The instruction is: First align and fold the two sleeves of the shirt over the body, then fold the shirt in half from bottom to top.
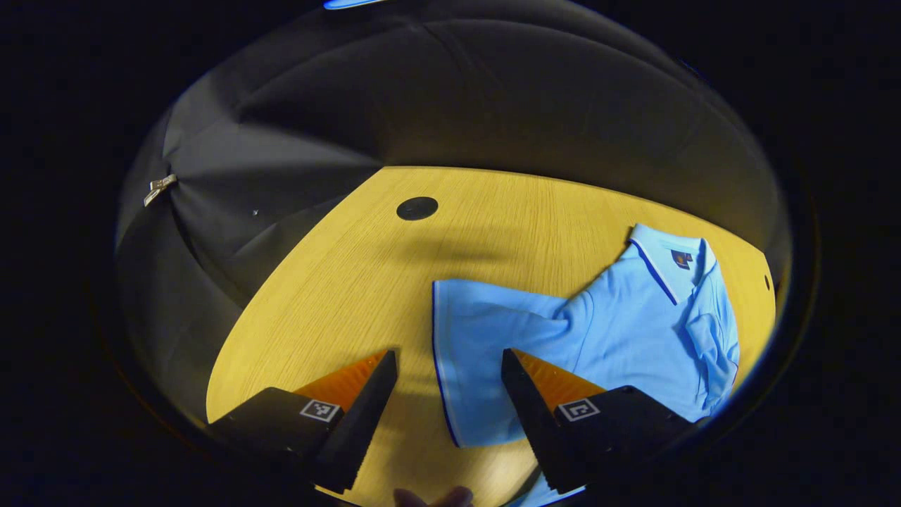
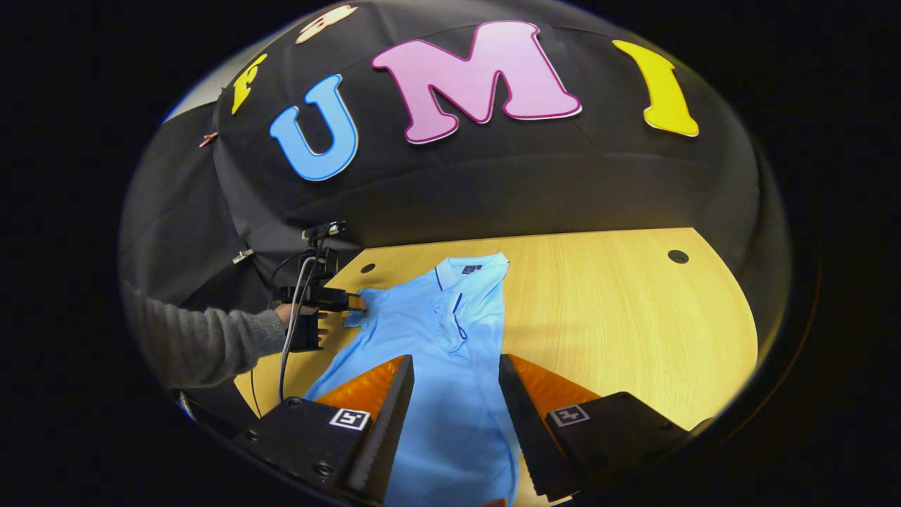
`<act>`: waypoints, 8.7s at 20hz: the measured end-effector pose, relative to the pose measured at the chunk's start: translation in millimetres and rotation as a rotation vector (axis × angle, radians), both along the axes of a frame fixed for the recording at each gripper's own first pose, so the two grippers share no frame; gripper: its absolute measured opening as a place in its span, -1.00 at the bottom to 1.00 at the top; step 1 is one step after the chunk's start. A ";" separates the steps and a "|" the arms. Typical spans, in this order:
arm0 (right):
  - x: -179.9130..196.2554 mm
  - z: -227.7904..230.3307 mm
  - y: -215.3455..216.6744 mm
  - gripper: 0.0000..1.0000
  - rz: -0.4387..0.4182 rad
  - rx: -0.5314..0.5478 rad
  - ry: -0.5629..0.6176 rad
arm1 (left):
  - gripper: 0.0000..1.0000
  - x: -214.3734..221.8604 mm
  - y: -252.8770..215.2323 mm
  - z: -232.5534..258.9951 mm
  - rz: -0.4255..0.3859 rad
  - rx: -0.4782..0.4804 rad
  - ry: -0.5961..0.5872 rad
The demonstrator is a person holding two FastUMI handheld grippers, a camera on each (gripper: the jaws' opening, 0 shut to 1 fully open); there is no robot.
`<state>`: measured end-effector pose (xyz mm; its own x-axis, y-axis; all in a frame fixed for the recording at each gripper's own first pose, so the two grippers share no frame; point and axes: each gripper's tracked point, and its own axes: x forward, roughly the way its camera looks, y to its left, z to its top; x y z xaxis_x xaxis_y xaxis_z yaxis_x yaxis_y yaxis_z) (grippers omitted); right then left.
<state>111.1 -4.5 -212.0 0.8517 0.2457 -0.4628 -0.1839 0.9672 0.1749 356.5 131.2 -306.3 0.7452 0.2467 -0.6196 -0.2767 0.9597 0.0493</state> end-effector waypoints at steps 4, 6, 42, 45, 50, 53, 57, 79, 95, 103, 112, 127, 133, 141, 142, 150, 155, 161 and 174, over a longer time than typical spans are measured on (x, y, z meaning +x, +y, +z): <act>-8.6 2.6 -5.6 0.53 -0.008 0.010 -0.003 | 0.89 0.3 -6.0 -4.0 0.002 -0.073 0.022; -12.7 2.3 -7.3 0.53 -0.005 0.011 -0.003 | 0.35 -2.4 -7.9 -3.6 -0.005 -0.084 0.040; -37.1 -7.0 -48.2 0.53 -0.062 0.031 0.020 | -0.88 -37.9 -257.1 74.5 -0.494 -0.115 -0.157; -42.4 -9.5 -52.7 0.53 -0.072 0.028 0.024 | -0.87 -42.4 -285.7 64.4 -0.541 -0.112 -0.132; -48.2 -12.9 -62.3 0.53 -0.105 0.041 0.030 | -0.88 -45.7 -306.4 39.0 -0.588 -0.075 -0.072; -49.1 -14.3 -69.3 0.53 -0.118 0.040 0.029 | -0.87 -50.9 -309.9 16.9 -0.617 -0.018 -0.013; -47.2 -16.8 -73.4 0.53 -0.130 0.043 0.032 | -0.87 -51.2 -311.3 4.4 -0.643 0.046 0.012; -63.6 -7.7 -85.5 0.53 -0.197 0.015 0.003 | 0.64 -65.7 -276.1 33.3 -0.575 0.076 -0.099; -194.2 -59.6 -54.4 0.74 -0.166 -0.102 0.117 | 0.63 -336.5 -144.8 62.5 -0.573 0.066 -0.150; -239.7 -114.8 -48.7 0.77 -0.153 -0.167 0.231 | 0.63 -410.2 -106.7 -20.8 -0.523 0.027 0.030; -252.2 -159.5 -51.6 0.77 -0.173 -0.211 0.322 | 0.63 -394.0 -66.2 -64.8 -0.432 0.080 0.107; -230.5 -184.2 -35.1 0.56 -0.092 -0.334 0.338 | -0.02 -399.0 -96.1 -77.1 -0.504 0.021 0.134; -222.6 -184.1 -27.6 -0.46 -0.089 -0.289 0.340 | -0.84 -394.9 -104.0 -73.0 -0.480 -0.008 0.128; -219.4 -180.5 -30.9 -0.90 -0.144 -0.208 0.326 | -0.87 -395.4 -102.2 -68.0 -0.427 -0.060 0.099; -219.8 -177.7 -32.3 -0.89 -0.153 -0.198 0.321 | -0.87 -395.9 -103.5 -64.1 -0.425 -0.059 0.090; -191.3 -117.3 -29.4 -0.90 -0.174 -0.121 0.194 | -0.87 -376.8 -112.4 -18.0 -0.403 -0.078 -0.002; -148.4 -72.6 -36.3 -0.90 -0.205 -0.072 0.096 | -0.87 -334.4 -116.9 48.4 -0.353 -0.135 -0.141; -90.9 -26.8 -40.1 -0.90 -0.217 -0.037 -0.013 | -0.87 -275.1 -121.1 113.2 -0.330 -0.137 -0.289; 70.9 64.0 -57.3 -0.90 -0.211 -0.031 -0.200 | -0.88 -130.9 -119.0 212.6 -0.309 -0.103 -0.508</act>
